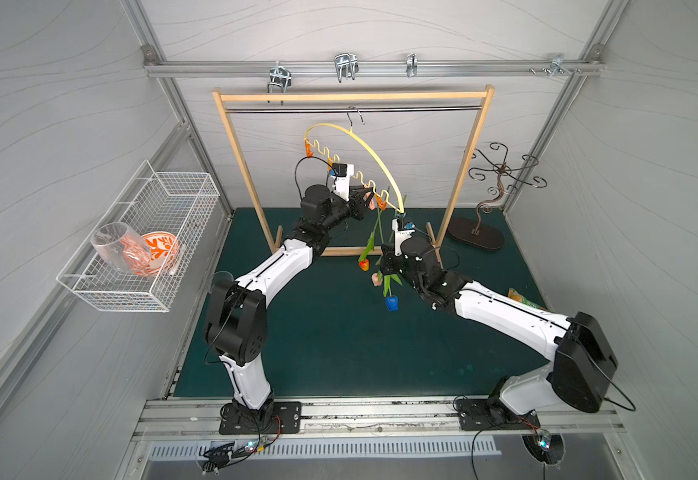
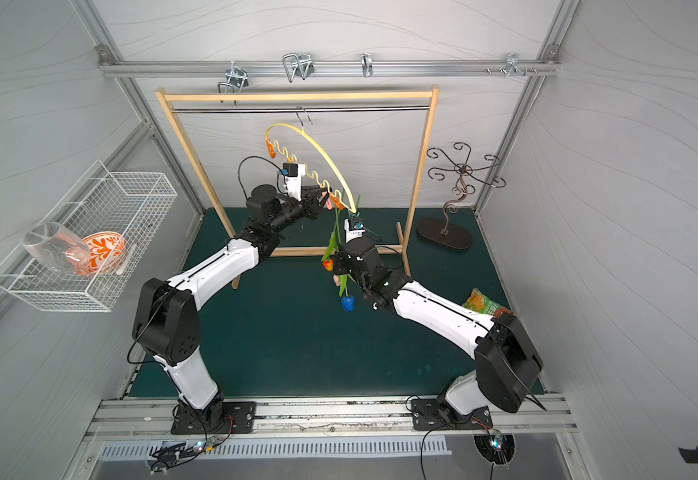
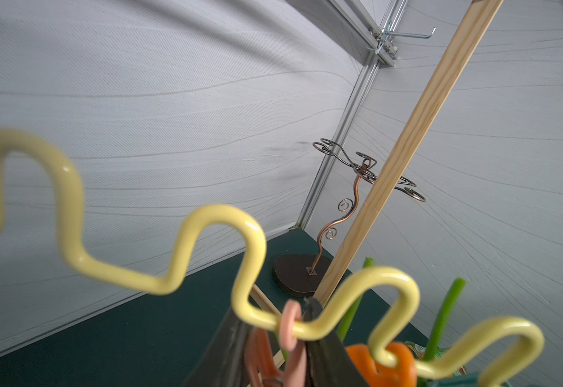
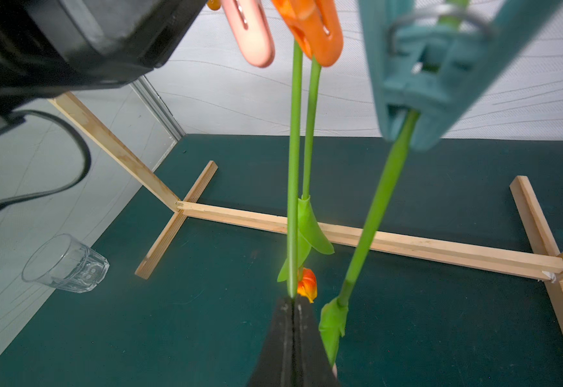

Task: Dry the flowers on a clothes hanger
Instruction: Open the clamp at the hanger, then clamp the flower onto the hanger.

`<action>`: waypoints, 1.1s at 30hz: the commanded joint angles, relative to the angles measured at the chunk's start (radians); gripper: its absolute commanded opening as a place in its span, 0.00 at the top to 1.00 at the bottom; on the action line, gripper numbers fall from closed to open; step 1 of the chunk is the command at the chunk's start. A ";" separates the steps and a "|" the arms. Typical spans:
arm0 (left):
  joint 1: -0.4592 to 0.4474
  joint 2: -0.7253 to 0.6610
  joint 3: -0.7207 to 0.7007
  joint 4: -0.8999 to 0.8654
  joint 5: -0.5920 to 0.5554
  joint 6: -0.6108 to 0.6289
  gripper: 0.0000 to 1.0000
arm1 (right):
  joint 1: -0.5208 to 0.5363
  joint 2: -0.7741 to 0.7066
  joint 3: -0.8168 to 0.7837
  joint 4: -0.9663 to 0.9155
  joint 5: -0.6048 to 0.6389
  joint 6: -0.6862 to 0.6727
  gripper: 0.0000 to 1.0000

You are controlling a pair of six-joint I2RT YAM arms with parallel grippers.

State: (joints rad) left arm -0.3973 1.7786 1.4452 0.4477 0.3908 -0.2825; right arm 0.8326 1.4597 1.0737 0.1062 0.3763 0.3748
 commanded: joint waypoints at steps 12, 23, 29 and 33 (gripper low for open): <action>0.002 -0.074 -0.003 0.009 -0.085 -0.072 0.73 | -0.005 0.074 0.019 0.164 -0.008 0.070 1.00; -0.005 -0.083 -0.006 -0.015 -0.104 -0.083 0.73 | -0.006 0.068 0.000 0.242 -0.049 0.175 1.00; -0.011 -0.079 -0.003 -0.015 -0.102 -0.081 0.73 | -0.006 0.079 0.028 0.237 -0.072 0.165 1.00; -0.014 -0.076 -0.001 -0.015 -0.104 -0.080 0.73 | -0.005 0.090 0.045 0.238 -0.090 0.157 1.00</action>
State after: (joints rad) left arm -0.4061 1.7302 1.4292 0.3813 0.2935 -0.3561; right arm 0.8326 1.5402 1.0794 0.3073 0.3073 0.5301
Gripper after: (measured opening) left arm 0.271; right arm 0.046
